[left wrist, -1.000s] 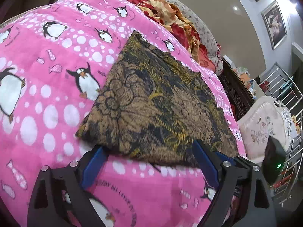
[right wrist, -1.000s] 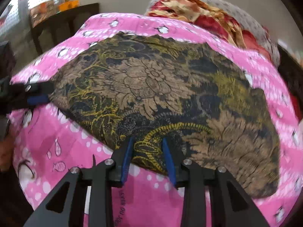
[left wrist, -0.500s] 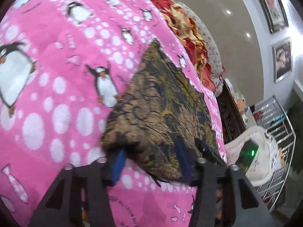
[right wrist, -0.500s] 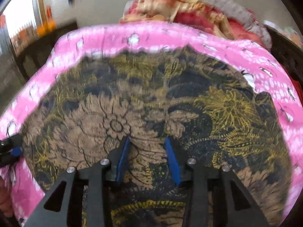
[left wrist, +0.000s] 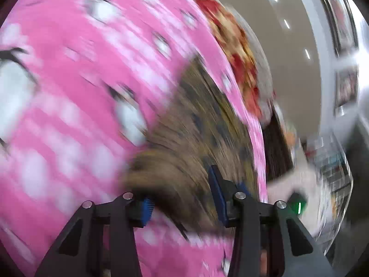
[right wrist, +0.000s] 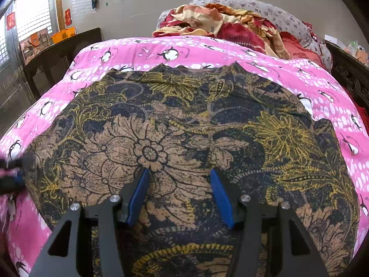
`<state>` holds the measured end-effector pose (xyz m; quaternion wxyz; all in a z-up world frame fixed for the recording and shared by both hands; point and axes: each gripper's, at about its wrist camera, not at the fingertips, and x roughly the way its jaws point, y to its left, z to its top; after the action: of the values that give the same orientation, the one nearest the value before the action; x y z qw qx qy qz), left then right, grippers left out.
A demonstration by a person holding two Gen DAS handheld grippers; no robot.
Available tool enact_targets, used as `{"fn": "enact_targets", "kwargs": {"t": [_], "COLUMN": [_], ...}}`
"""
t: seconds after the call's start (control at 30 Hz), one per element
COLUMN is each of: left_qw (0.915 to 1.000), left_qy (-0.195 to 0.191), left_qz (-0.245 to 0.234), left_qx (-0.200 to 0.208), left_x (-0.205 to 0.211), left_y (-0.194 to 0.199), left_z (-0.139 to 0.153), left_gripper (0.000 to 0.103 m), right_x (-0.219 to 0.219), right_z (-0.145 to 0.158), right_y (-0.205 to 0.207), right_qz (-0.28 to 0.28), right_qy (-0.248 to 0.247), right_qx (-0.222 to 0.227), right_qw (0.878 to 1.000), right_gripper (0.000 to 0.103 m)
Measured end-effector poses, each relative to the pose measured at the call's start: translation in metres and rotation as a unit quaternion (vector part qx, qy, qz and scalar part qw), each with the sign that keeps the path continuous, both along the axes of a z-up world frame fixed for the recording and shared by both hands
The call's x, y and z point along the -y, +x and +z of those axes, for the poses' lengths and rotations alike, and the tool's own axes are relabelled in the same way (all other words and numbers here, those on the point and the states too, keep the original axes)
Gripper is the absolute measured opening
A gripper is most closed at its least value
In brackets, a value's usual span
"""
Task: Fold small clothes
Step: 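Grasp the folded shirt edge with the left gripper and lift it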
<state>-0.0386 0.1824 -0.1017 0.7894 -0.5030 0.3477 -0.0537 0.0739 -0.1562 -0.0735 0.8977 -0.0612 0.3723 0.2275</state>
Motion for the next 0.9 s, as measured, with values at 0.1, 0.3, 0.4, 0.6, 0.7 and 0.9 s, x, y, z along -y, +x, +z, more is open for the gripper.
{"fn": "enact_targets", "kwargs": {"t": [0.1,0.3,0.4,0.6,0.7,0.9], "left_qw": [0.9979,0.9996,0.999,0.9991,0.9978,0.9687], "left_qy": [0.016,0.021,0.031,0.037,0.063,0.244], "left_qz": [-0.064,-0.017,-0.03,-0.007,0.004,-0.044], "left_qx": [0.003,-0.003,-0.008,-0.019,-0.021,0.02], "left_x": [0.026,0.011,0.012,0.0,0.0,0.034], "left_y": [0.006,0.007,0.009,0.001,-0.003,0.003], "left_z": [0.004,0.002,0.004,0.0,0.002,0.04], "left_gripper": [0.023,0.018,0.017,0.004,0.0,0.0], "right_x": [0.0,-0.002,-0.002,-0.002,-0.003,-0.036], "right_z": [0.002,0.001,0.0,0.0,0.002,0.043], "right_y": [-0.001,0.0,0.0,0.0,0.002,0.036], "right_qz": [0.0,0.0,0.0,0.001,0.007,0.043], "right_qy": [-0.006,-0.006,-0.005,-0.006,-0.002,-0.06], "right_qx": [0.002,0.002,0.002,0.002,-0.009,-0.106], "right_qw": [1.0,1.0,1.0,1.0,1.0,0.992], "right_gripper": [0.059,0.06,0.06,0.063,0.068,0.061]}}
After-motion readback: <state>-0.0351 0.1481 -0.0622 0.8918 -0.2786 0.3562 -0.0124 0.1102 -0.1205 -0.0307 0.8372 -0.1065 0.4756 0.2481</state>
